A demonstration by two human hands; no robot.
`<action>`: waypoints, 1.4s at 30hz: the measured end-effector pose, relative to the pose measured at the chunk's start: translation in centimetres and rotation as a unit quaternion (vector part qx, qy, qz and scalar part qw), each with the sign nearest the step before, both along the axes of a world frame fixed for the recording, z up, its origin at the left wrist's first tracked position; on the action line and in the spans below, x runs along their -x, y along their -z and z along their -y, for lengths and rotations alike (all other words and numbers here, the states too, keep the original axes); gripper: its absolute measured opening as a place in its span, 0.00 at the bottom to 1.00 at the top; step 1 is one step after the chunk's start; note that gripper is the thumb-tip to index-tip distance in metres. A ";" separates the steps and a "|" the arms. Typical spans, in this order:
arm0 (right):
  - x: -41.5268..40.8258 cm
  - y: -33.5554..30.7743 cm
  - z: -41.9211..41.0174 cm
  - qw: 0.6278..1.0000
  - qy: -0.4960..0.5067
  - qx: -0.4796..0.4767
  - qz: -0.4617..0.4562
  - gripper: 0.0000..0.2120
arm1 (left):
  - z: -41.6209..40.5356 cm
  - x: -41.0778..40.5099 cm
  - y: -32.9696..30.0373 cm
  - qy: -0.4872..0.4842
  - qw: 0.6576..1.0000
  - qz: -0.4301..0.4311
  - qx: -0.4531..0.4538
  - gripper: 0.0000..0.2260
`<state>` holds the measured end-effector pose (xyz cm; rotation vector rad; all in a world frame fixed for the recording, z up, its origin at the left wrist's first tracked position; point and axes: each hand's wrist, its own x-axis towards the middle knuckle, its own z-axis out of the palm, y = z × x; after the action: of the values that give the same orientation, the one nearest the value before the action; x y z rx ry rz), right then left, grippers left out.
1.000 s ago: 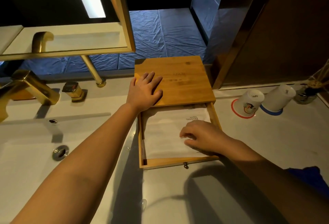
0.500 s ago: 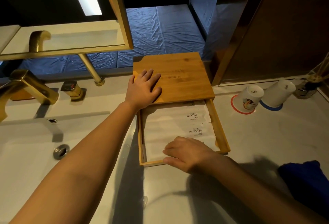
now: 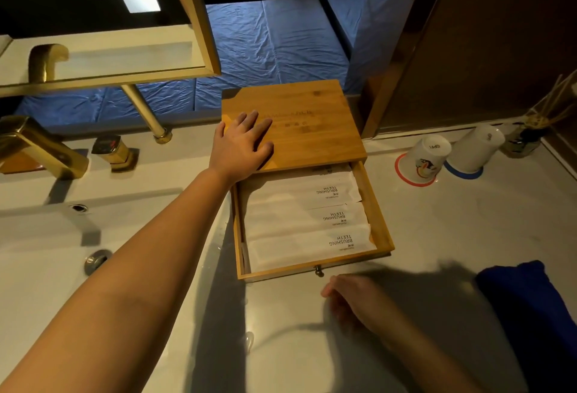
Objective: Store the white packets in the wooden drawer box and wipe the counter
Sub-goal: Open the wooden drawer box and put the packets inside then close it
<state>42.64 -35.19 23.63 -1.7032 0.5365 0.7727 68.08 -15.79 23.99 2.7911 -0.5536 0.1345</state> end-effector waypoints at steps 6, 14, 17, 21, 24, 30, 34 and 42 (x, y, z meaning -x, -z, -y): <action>-1.9 -0.7 -1.9 0.991 0.103 -0.085 -0.020 0.13 | 0.1 0.3 -0.3 -0.002 1.000 0.002 0.004 0.25; -1.8 -0.3 -2.4 0.985 0.152 -0.062 0.048 0.12 | 0.2 0.3 -0.4 -0.003 1.000 -0.005 -0.001 0.26; -2.3 0.0 -2.9 0.983 0.164 -0.058 0.062 0.12 | 0.1 0.3 -0.4 -0.002 1.000 -0.002 -0.005 0.26; -2.8 0.4 -3.5 0.981 0.170 -0.052 0.072 0.13 | 0.1 0.3 -0.3 -0.003 1.000 -0.006 -0.008 0.26; -2.7 0.7 -3.6 0.982 0.169 -0.038 0.073 0.13 | 0.1 0.2 -0.3 -0.001 1.000 -0.004 -0.007 0.25; -3.5 1.6 -3.7 0.979 0.179 -0.024 0.094 0.14 | 0.1 0.2 -0.2 0.003 1.000 -0.005 -0.009 0.26; -5.0 2.4 -3.8 0.974 0.194 -0.024 0.115 0.14 | 0.1 0.3 -0.2 0.002 1.000 -0.006 -0.010 0.26; -11.8 2.7 -4.1 0.971 0.207 -0.010 0.119 0.14 | -0.1 0.1 0.0 0.005 1.000 -0.006 -0.016 0.26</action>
<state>54.44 -31.05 20.95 -1.5647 0.6846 0.2691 67.96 -15.73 23.97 2.8185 -0.5715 0.1068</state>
